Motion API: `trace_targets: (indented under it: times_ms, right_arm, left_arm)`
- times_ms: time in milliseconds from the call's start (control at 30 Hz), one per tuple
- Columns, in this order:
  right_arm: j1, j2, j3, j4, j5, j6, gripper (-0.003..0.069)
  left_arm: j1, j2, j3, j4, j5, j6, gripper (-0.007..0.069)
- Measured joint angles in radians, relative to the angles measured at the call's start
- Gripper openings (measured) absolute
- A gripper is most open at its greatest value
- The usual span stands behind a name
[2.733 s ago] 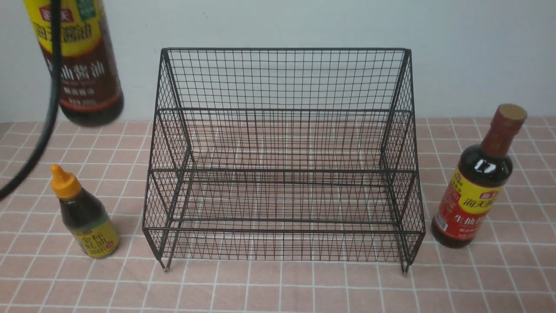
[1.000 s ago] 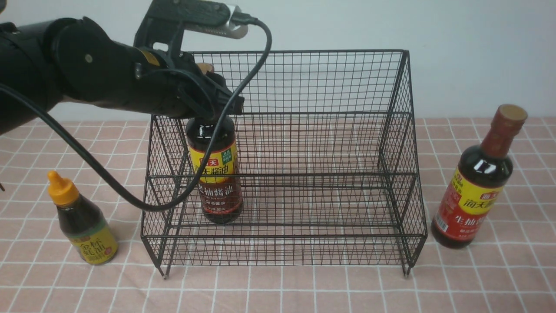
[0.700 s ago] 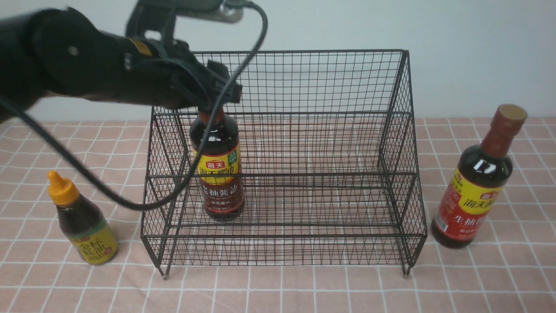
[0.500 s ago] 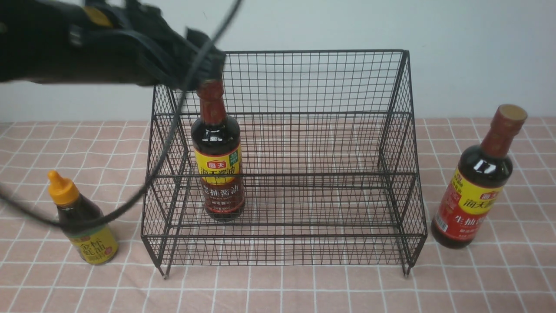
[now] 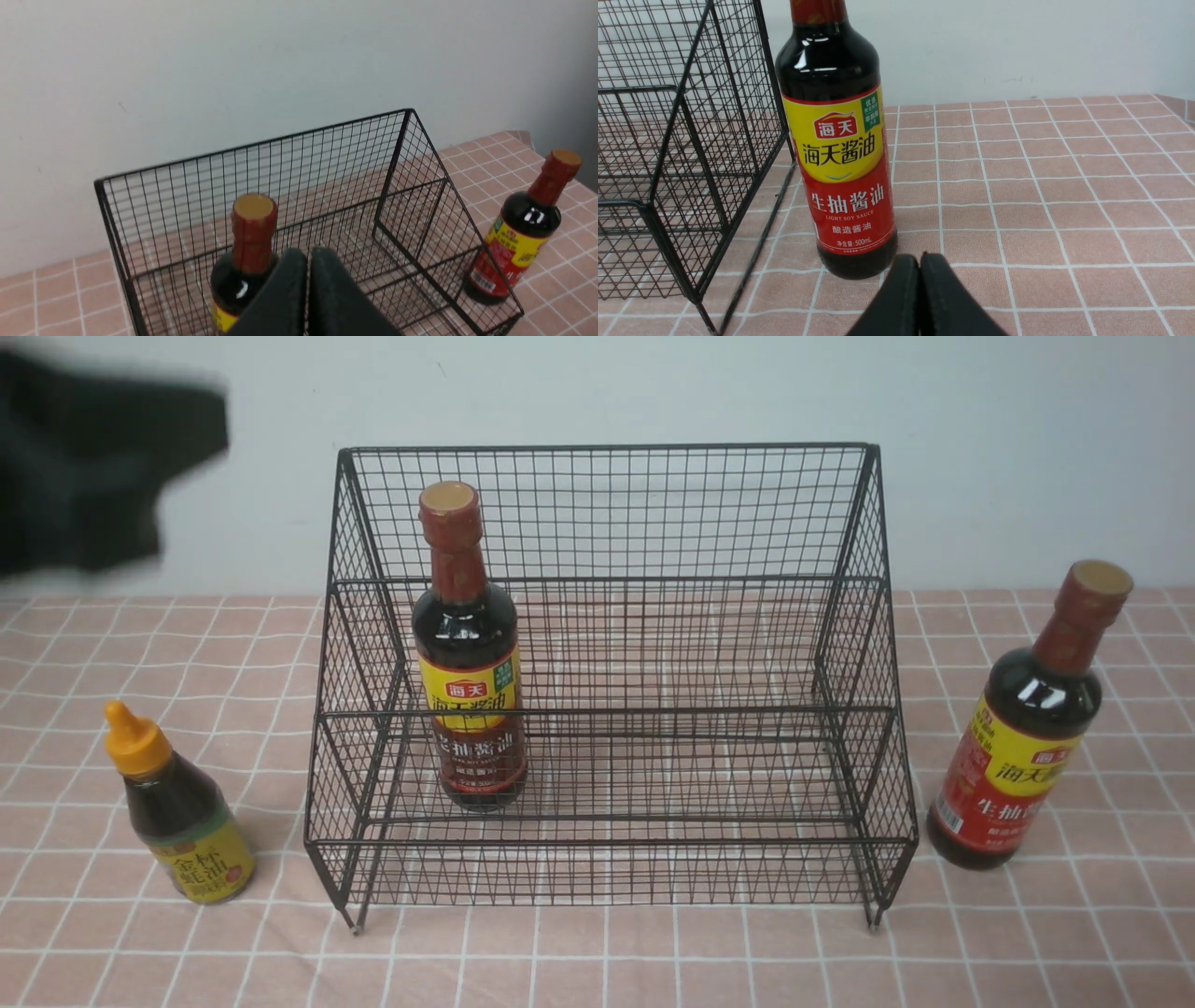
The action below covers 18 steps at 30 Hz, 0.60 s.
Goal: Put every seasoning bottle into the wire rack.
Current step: Use the left arm to grab the condiment bottle closest to it
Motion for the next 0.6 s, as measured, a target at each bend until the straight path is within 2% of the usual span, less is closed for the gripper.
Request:
trace_targets:
  times_ms: [233,600]
  right_arm:
    - [0.000,0.000,0.000,0.000,0.000,0.000,-0.0014]
    - [0.000,0.000,0.000,0.000,0.000,0.000,-0.0014]
  left_arm:
    - [0.000,-0.251,0.255,-0.003,-0.013,-0.004,-0.0007]
    - [0.000,-0.385,0.315,0.030,0.072,0.040,-0.0007]
